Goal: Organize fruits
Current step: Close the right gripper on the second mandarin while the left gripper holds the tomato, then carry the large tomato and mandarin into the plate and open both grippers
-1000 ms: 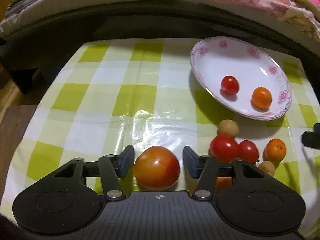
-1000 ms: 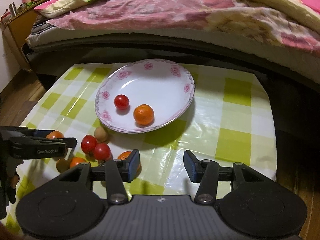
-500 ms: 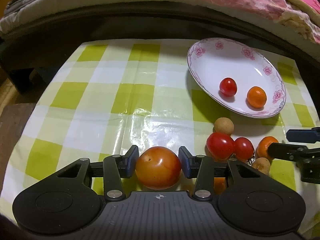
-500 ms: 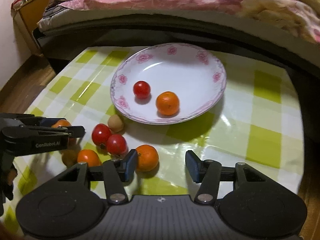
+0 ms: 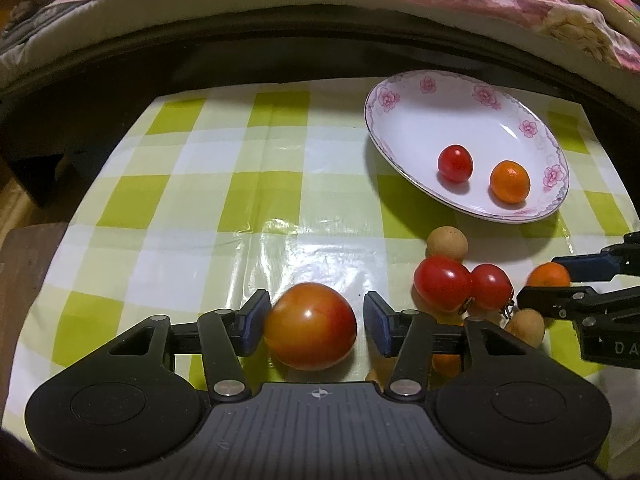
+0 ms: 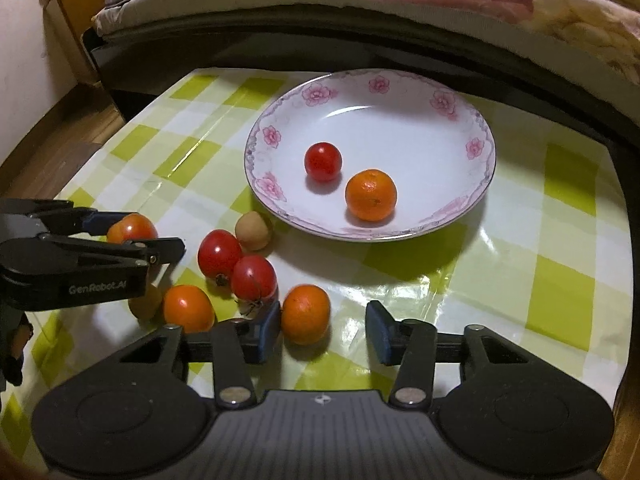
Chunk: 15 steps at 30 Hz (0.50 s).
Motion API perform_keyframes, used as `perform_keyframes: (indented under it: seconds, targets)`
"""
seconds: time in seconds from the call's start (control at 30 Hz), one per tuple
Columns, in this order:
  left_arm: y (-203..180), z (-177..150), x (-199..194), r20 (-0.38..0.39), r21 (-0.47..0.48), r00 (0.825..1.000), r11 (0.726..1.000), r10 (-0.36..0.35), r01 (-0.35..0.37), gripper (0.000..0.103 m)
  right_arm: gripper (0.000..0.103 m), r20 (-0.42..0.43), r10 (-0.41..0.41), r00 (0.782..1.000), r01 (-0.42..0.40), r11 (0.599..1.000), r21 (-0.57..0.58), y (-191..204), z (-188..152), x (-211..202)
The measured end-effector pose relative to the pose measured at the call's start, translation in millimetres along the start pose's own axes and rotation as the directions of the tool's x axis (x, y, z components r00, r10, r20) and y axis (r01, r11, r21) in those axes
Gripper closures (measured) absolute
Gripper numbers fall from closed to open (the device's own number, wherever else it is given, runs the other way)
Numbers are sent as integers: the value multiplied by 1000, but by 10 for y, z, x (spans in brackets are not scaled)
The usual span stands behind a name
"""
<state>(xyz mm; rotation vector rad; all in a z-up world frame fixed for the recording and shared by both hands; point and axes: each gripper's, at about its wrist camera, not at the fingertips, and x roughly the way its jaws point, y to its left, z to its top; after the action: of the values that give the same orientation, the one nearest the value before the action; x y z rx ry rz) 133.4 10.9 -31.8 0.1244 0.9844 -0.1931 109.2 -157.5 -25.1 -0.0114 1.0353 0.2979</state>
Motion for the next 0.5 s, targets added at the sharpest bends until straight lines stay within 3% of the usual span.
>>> perform_keyframes:
  seconds: [0.07,0.13,0.5]
  targets:
    - [-1,-3,-5,-2,-2,1000,1000,1,-1,45,68,1,-9,1000,9,1000,-5,3,-4,5]
    - [4,-5,-15,-2,-5,1000,1000,3,-3,50,68,1,-10,1000,10,1000,-4,-15,-5,7]
    - [32,-15,-28,-12,-13,1000,1000,-9,9,51,69,17,-2,1000,2,1000,9,-73,-1,-53]
